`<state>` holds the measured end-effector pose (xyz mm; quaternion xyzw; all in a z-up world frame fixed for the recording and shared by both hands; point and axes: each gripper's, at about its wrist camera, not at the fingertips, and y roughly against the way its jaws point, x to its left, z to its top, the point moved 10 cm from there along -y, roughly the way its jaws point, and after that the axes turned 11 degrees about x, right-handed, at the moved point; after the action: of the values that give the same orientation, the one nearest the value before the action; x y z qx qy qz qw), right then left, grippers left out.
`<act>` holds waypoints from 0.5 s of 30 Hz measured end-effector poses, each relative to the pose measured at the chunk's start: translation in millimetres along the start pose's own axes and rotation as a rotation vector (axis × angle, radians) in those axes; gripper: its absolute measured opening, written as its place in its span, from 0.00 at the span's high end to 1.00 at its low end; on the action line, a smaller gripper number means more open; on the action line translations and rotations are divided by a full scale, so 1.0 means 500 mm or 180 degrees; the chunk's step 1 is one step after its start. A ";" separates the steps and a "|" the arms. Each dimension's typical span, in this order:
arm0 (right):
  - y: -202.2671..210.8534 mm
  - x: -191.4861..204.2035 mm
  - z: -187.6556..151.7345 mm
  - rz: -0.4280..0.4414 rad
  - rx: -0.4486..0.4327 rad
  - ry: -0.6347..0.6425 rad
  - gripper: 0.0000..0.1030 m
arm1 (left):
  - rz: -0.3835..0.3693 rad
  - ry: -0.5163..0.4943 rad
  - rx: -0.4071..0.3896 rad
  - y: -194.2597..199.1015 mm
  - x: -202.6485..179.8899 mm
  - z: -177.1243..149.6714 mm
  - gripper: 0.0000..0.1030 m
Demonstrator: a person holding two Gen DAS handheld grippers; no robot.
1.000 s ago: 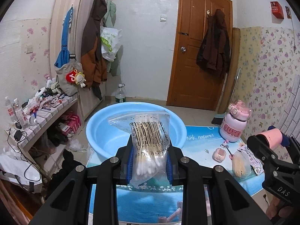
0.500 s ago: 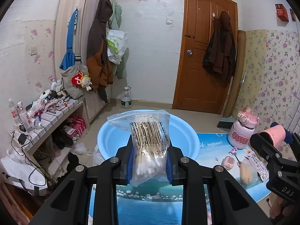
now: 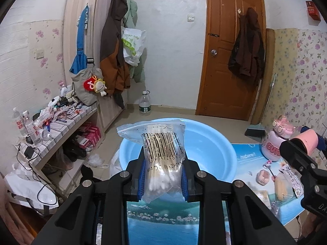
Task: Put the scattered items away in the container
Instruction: 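Carry the swab bag over the blue basin with the left gripper while the right carries the roller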
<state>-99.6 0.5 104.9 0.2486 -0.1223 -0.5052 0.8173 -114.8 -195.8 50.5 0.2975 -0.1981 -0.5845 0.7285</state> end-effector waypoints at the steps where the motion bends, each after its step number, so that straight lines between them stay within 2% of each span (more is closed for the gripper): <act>1: -0.007 0.004 0.003 0.0007 0.0021 0.0011 0.14 | 0.0000 0.0015 0.0012 -0.004 0.004 0.003 0.75; 8: -0.068 0.034 0.041 0.0106 0.0144 0.0079 0.14 | 0.0022 -0.0021 0.0093 -0.044 0.010 0.025 0.75; 15: -0.141 0.047 0.059 0.0151 0.0263 0.0081 0.14 | 0.0033 -0.0056 0.0283 -0.114 0.010 0.029 0.75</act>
<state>-156.0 -54.5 91.2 0.2855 -0.1386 -0.4770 0.8196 -164.8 -211.8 23.3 0.3234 -0.2318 -0.5739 0.7158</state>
